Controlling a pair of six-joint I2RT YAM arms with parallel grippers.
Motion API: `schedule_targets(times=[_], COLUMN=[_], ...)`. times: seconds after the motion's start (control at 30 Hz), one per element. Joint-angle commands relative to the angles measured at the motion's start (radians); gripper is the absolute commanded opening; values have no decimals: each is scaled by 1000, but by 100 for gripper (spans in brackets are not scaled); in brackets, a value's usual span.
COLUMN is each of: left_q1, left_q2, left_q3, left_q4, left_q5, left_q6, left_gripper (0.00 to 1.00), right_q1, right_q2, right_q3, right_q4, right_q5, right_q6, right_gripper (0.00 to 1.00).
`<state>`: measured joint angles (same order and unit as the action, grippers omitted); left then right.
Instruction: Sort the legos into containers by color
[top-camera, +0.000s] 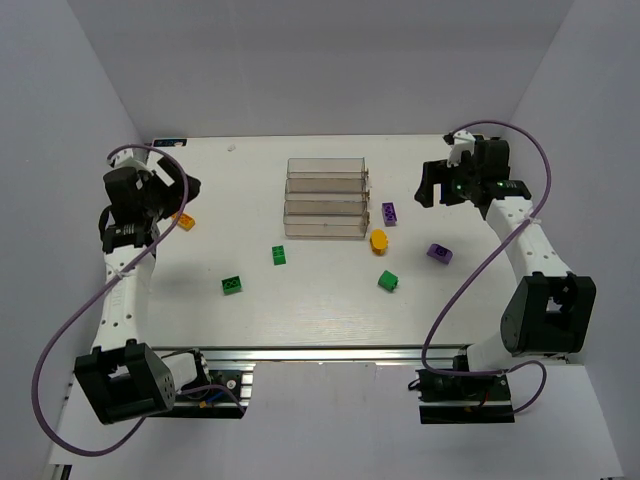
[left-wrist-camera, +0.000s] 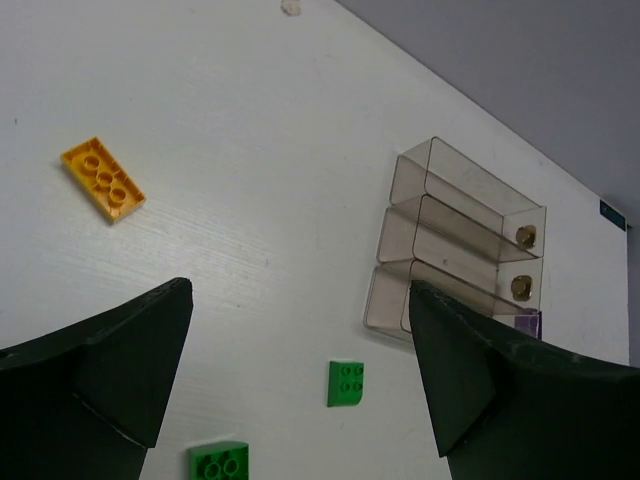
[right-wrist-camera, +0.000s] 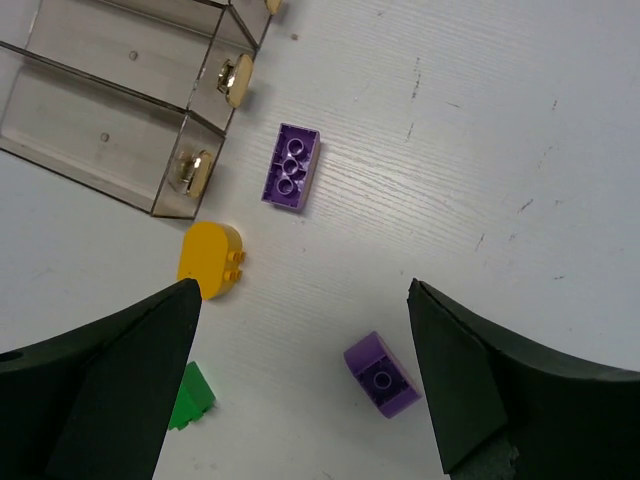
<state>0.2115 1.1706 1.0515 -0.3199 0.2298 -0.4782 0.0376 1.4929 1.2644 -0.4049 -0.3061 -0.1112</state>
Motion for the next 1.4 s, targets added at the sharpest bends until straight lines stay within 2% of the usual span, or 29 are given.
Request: schedule_targets(times=[0.0, 0.13, 0.2, 0.33, 0.43, 0.47, 0.53, 0.57, 0.6, 0.63, 0.67, 0.7, 0.73, 0.77, 0.8, 0.83, 0.87, 0.9, 1.1, 1.3, 1.37], left_q1=[2, 11, 11, 20, 20, 29, 29, 38, 39, 49, 49, 60, 60, 72, 72, 84, 97, 97, 115, 115, 115], left_q2=[-49, -72, -86, -74, -25, -6, 64, 86, 109, 135, 186, 217, 250, 314, 345, 377, 409, 473, 696, 822, 876], left_q3=[-27, -28, -33, -44, -50, -48, -38, -24, -13, -5, 13, 51, 73, 97, 143, 166, 188, 212, 399, 470, 523], left_q4=[-59, -105, -108, -104, -108, -108, -122, -130, -128, -127, -131, -137, -157, -168, -172, -183, -188, -191, -167, 17, 24], left_q5=[-33, -50, -56, -75, -142, -193, -269, -332, -352, -369, -385, -415, -435, -457, -478, -486, -491, -491, -504, -538, -563], left_q6=[24, 68, 76, 67, 55, 58, 55, 52, 52, 55, 58, 62, 76, 75, 75, 78, 81, 87, 214, 345, 355], left_gripper=[98, 98, 98, 98, 96, 94, 69, 56, 47, 33, 31, 30, 38, 49, 60, 68, 76, 78, 78, 77, 77], right_q1=[-2, -2, 1, 2, 4, 4, 1, 4, 5, 7, 7, 8, 10, 15, 13, 18, 19, 21, 19, 21, 19], right_q2=[-48, -63, -74, -91, -94, -92, -95, -98, -91, -89, -83, -77, -76, -74, -68, -65, -60, -53, -22, 30, 43], right_q3=[50, 50, 40, 23, 23, 32, 33, 32, 33, 33, 29, 20, 12, 1, -14, -20, -23, -26, -31, 19, 50], right_q4=[-17, -41, -52, -64, -90, -113, -127, -130, -133, -130, -118, -115, -111, -100, -82, -81, -80, -78, -74, -81, -94], right_q5=[-57, -157, -159, -143, -186, -224, -280, -303, -329, -344, -355, -372, -383, -389, -399, -410, -424, -432, -450, -446, -444], right_q6=[-41, -161, -241, -298, -370, -408, -453, -452, -452, -418, -401, -395, -384, -354, -341, -337, -326, -321, -320, -311, -301], right_gripper=[89, 89, 89, 89, 89, 89, 89, 73, 52, 26, 12, 14, 24, 37, 63, 75, 82, 89, 89, 89, 89])
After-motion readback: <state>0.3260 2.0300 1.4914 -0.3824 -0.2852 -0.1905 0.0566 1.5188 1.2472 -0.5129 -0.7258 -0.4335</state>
